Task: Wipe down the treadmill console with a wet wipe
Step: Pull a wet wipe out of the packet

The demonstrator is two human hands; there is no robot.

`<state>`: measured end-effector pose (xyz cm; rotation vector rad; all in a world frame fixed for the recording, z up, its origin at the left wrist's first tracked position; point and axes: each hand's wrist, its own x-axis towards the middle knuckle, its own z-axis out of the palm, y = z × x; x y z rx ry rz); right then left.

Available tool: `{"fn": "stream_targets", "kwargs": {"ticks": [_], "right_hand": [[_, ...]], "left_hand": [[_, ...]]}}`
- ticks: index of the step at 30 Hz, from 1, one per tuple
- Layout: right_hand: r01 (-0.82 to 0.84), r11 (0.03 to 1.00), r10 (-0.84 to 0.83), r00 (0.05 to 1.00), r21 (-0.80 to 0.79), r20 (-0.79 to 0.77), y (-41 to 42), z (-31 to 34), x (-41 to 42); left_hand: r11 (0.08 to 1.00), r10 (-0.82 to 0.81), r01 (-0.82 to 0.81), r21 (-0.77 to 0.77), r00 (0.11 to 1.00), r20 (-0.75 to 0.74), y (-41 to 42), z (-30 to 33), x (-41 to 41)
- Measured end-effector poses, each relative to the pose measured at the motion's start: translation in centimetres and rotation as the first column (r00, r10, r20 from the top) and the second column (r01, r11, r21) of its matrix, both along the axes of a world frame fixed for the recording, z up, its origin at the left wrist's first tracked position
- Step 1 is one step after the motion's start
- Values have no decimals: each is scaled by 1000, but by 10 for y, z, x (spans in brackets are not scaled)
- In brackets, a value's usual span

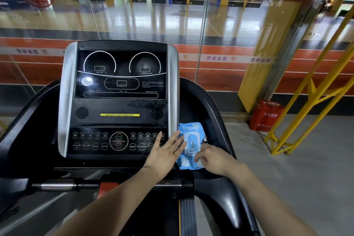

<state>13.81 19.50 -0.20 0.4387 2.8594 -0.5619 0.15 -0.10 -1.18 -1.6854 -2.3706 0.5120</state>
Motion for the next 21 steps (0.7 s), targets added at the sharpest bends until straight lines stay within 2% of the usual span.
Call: {"fn": "stream_targets", "kwargs": {"ticks": [3,11,21], "right_hand": [[-17,995,9,996,97,90,-2,1,0],[45,983,-72,987,177,144,-6,1,-16],[138,976,-166,971,166,170,-8,1,-35]], "left_hand": [[1000,1,-1,-5,1000,2,0,1,1],[1000,3,-3,4,1000,-1,1,-3,0],[1000,2,-2,16,1000,19,2,-6,-1]]}}
